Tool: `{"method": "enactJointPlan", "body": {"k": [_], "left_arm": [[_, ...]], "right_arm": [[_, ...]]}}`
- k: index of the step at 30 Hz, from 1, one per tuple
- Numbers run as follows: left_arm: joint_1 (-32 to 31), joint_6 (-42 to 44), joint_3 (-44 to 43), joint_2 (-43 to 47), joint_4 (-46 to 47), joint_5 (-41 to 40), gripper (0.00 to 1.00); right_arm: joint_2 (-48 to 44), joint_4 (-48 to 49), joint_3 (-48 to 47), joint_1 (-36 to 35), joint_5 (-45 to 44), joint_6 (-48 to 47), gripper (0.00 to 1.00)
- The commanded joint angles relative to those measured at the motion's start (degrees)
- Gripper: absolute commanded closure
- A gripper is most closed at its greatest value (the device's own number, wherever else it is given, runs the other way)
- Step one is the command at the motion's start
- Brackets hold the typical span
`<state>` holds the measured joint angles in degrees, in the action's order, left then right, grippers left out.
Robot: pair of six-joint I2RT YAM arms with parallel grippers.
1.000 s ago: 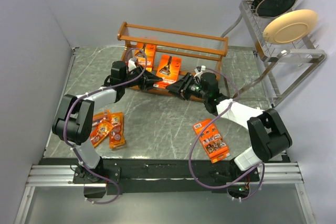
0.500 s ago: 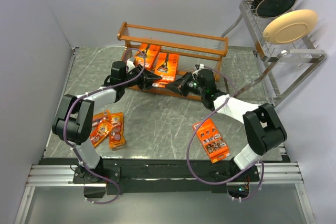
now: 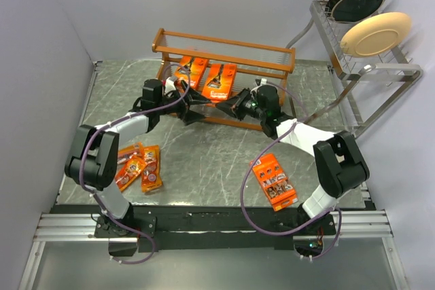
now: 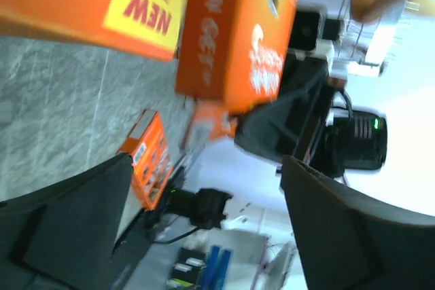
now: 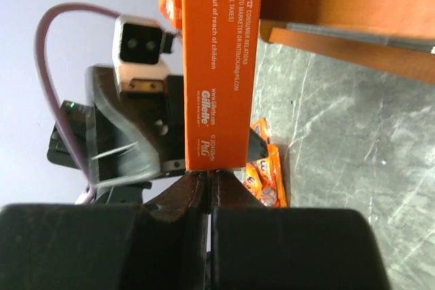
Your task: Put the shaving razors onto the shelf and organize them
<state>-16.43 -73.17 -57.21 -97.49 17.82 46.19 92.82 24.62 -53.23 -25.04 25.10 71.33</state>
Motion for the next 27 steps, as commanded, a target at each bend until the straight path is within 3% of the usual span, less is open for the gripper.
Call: {"method": "enactJointPlan", "body": {"k": [1, 5, 14, 27], "left_arm": [[1.7, 7.8, 2.6, 5.9, 1.1, 7.1, 0.01], [2.4, 16.4, 8.9, 10.0, 3.8, 11.7, 0.01], [2.3, 32.0, 14.1, 15.8, -8.1, 11.5, 0.01], [2.3, 34.0, 17.7, 16.0, -8.3, 10.5, 0.01]], "right_arm": [[-0.5, 4.8, 0.5, 2.2, 0.5, -1.9, 1.0], [0.6, 7.8, 0.9, 3.3, 1.8, -3.1, 1.0], [3.7, 10.4, -0.7, 4.8, 2.8, -2.8, 1.0], [2.5, 16.6, 2.4, 5.0, 3.4, -6.6, 1.0]]}}
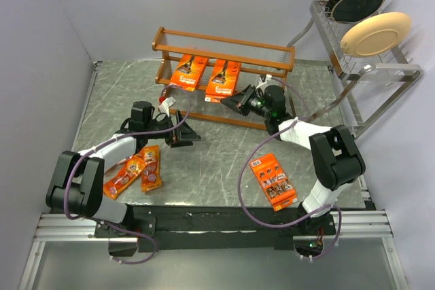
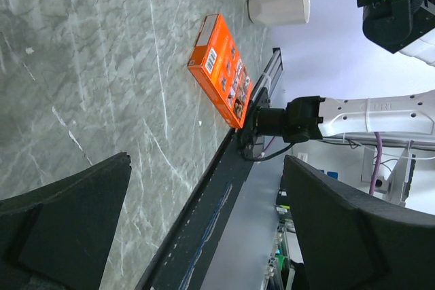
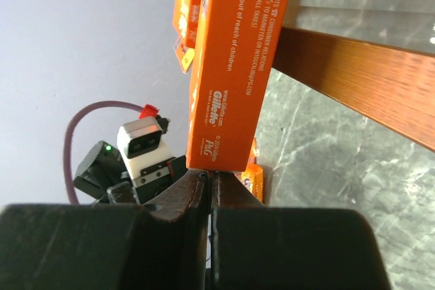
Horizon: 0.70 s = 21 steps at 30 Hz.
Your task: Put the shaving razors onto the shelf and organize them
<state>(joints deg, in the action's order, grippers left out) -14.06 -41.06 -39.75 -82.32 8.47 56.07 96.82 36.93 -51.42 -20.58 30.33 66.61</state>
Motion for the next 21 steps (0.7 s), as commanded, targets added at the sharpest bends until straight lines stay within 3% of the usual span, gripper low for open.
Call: {"method": "enactJointPlan", "body": {"k": [1, 21], "left_arm": [[0.0, 1.5, 0.1, 0.7, 1.4, 0.7, 0.01], [0.0, 1.2, 1.4, 1.1, 1.3, -0.4, 0.01]], "right_arm": [[-1.3, 4.2, 0.6, 0.8, -1.8, -1.2, 1.0], [8.4, 3.0, -8.4, 2.7, 1.8, -0.6, 1.0]]}}
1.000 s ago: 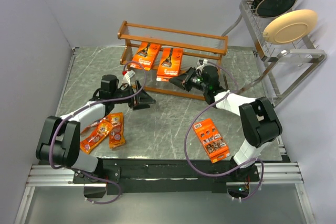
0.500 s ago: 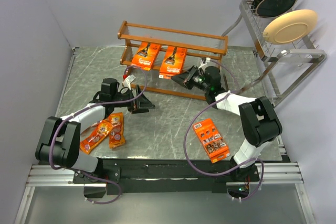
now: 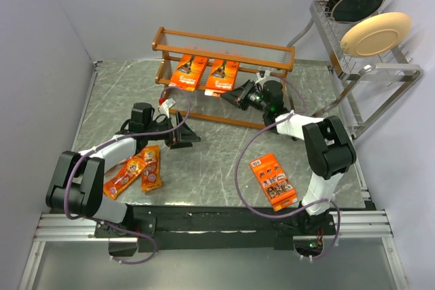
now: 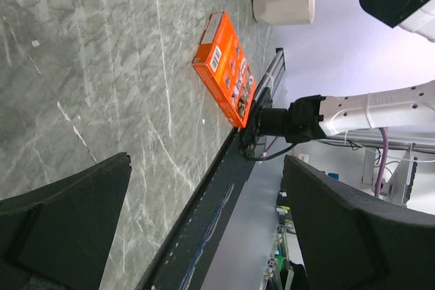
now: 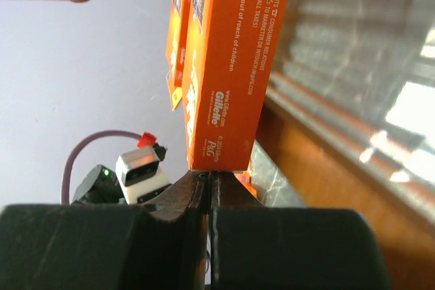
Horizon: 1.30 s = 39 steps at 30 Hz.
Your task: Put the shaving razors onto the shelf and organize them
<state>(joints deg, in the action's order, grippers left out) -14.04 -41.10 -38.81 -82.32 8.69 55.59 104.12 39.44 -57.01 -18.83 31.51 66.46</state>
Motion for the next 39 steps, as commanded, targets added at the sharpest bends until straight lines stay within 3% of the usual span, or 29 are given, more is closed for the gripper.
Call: {"method": "enactJointPlan", "body": {"k": [1, 9, 14, 16, 18, 20, 21, 23, 24, 26, 28, 34, 37, 39], "left_arm": [[-0.1, 1.3, 0.5, 1.1, 1.0, 0.0, 0.01], [0.0, 1.3, 0.8, 0.9, 1.2, -0.6, 0.01], [0.0, 1.4, 0.9, 0.6, 1.3, -0.7, 0.0], [0.0, 1.2, 0.9, 0.6, 1.5, -0.8, 0.01], [0.0, 1.0, 0.9, 0.5, 1.8, -0.9, 0.0], [0.0, 1.2, 0.8, 0.4, 1.4, -1.1, 0.01], [0.0, 1.4, 0.7, 0.4, 1.1, -1.4, 0.0], [0.0, 2.3, 0.7, 0.7, 0.6, -2.1, 0.0], [0.0, 2.8, 0.8, 0.8, 0.2, -2.8, 0.01], [-0.1, 3.0, 1.4, 1.5, 0.2, -3.9, 0.01], [-0.4, 1.6, 2.3, 1.8, 1.5, -4.1, 0.01], [-8.0, -5.1, 6.8, 2.8, 12.0, -6.5, 0.01], [-13.1, -5.8, 7.0, 2.4, 15.9, -11.2, 0.01], [-15.6, -8.4, 7.1, 1.0, 20.5, -13.4, 0.01]], "right_arm": [[0.7, 0.5, -2.8, 0.9, 0.7, -0.4, 1.0], [-0.8, -1.9, -0.6, 2.1, 0.5, 0.7, 0.94], [-1.6, -2.5, 0.3, 2.7, 0.8, 1.0, 0.98], [-2.2, -3.1, 0.8, 2.8, 0.3, 1.2, 0.88], [-2.3, -3.9, 1.0, 2.8, 0.1, 1.3, 0.66], [-2.3, -3.5, 0.9, 3.0, 1.4, 1.0, 0.58], [-2.2, -3.1, 0.8, 2.9, 2.1, 0.1, 0.46], [-2.0, -3.2, 0.1, 2.9, 5.1, -0.9, 0.39], [-2.1, -3.4, 0.1, 3.0, 5.8, -1.2, 0.29], [-3.6, -2.3, 1.8, 2.9, 7.1, -2.0, 0.23], [-7.2, -3.0, 5.2, 3.0, 8.4, -3.3, 0.0], [-20.8, -20.0, 13.7, 4.2, 12.7, -16.9, 0.0], [-28.8, -34.5, 14.7, 5.9, 10.5, -28.4, 0.0], [-33.9, -50.1, 10.7, 5.9, 4.4, -40.3, 0.0]]}}
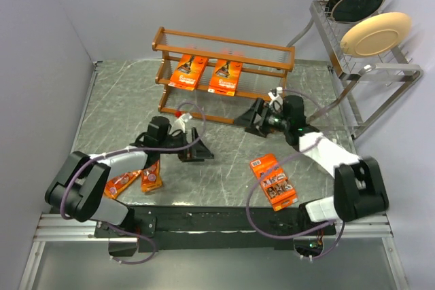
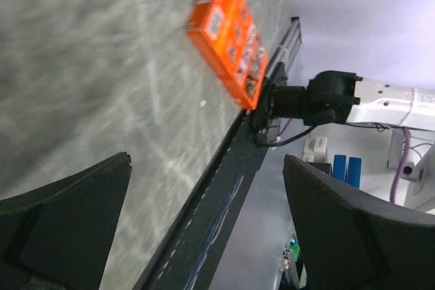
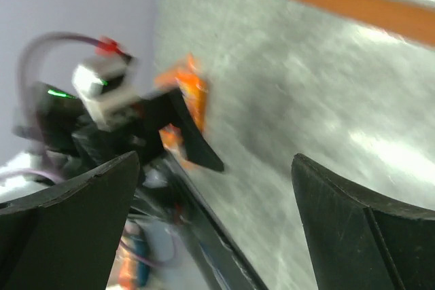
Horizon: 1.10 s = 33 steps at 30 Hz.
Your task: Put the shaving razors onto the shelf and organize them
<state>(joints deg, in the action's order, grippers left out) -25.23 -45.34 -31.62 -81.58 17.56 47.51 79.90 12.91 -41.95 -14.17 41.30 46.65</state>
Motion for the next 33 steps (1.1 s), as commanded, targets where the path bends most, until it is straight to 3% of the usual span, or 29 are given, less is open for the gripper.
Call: {"method": "enactJointPlan", "body": {"k": [1, 2, 8, 11, 14, 20, 24, 33], "left_arm": [[-5.3, -5.0, 0.0, -0.2, 13.0, -8.0, 0.01], [-6.2, -5.6, 0.1, -1.1, 13.8, -9.8, 0.0], [-15.1, -9.1, -3.9, -9.0, 19.8, -17.1, 0.01], [-16.5, -9.6, -6.1, -10.8, 17.5, -19.6, 0.02], [-16.7, -7.3, -6.4, -9.8, 15.9, -21.0, 0.04], [-16.6, -1.8, -6.0, -6.1, 11.1, -21.0, 0.02], [-16.8, -2.5, -2.8, -5.7, 14.6, -20.4, 0.01], [-24.5, -7.2, -1.0, -11.4, 24.9, -21.4, 0.3]], "right_arm": [[-10.7, -28.7, -6.0, 1.3, -12.1, -24.6, 0.0], [-11.4, -37.3, -7.7, 1.4, -16.2, -31.3, 0.02], [-13.5, -55.2, -13.7, 1.5, -29.1, -58.6, 0.1], [-10.1, -62.9, -14.0, 2.1, -30.6, -64.4, 0.16], [-5.1, -65.3, -14.3, 2.4, -32.2, -66.8, 0.19], [1.5, -66.7, -13.7, 2.0, -32.9, -70.0, 0.13], [5.1, -69.8, -13.9, 1.2, -30.0, -72.6, 0.12], [11.2, -71.7, -15.7, 1.2, -22.1, -75.4, 0.18]]}}
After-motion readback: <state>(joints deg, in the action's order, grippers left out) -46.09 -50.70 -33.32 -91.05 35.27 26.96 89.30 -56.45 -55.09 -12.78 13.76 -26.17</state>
